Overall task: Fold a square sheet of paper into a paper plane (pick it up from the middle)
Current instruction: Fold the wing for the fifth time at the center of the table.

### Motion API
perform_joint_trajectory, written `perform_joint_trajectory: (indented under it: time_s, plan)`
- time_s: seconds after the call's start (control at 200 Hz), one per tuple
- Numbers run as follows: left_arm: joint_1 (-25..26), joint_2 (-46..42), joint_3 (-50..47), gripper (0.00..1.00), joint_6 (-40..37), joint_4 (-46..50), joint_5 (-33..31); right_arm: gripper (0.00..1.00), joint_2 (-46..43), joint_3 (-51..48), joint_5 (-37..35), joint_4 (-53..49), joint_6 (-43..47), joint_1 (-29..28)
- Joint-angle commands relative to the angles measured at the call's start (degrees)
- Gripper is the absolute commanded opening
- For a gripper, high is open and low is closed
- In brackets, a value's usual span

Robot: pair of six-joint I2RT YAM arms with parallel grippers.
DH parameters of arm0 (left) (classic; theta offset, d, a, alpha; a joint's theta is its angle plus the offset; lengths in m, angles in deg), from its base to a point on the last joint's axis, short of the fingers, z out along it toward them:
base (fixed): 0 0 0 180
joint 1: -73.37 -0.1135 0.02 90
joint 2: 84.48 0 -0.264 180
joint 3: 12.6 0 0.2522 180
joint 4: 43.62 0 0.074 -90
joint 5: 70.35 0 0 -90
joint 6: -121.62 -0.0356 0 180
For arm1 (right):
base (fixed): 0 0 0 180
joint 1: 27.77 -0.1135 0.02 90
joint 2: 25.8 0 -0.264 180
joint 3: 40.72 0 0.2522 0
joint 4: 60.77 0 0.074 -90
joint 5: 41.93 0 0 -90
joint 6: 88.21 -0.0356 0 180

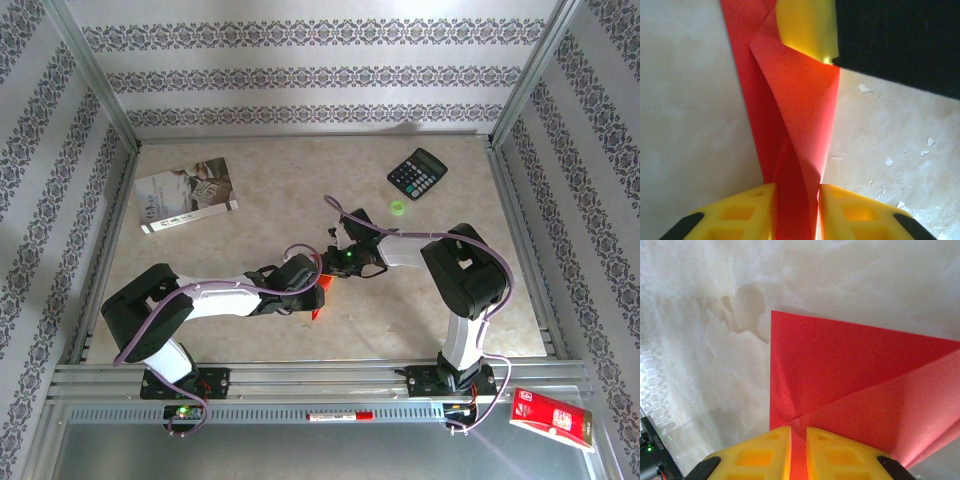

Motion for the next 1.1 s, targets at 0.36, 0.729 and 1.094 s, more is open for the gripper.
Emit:
perform_joint_trajectory:
  time_s: [0.36,0.729,1.094]
  plan:
    - [-0.2,-11.37,-0.46,0.39,-0.73,5.26,0.85,0.17,2.29,-1.84,-2.69,-2.39,0.93,-0.09]
    - [-0.05,-4.07,3.39,0.15,-4.34,-1.19,5.8,0.17,2.27,-1.98,-2.74,-2.18,0.79,-0.18]
    - [-1.08,-0.64,2.31,0.14,-4.38,-0.47,4.88,0.16,2.26,-1.67,-2.59,-2.09,0.81,-0.26]
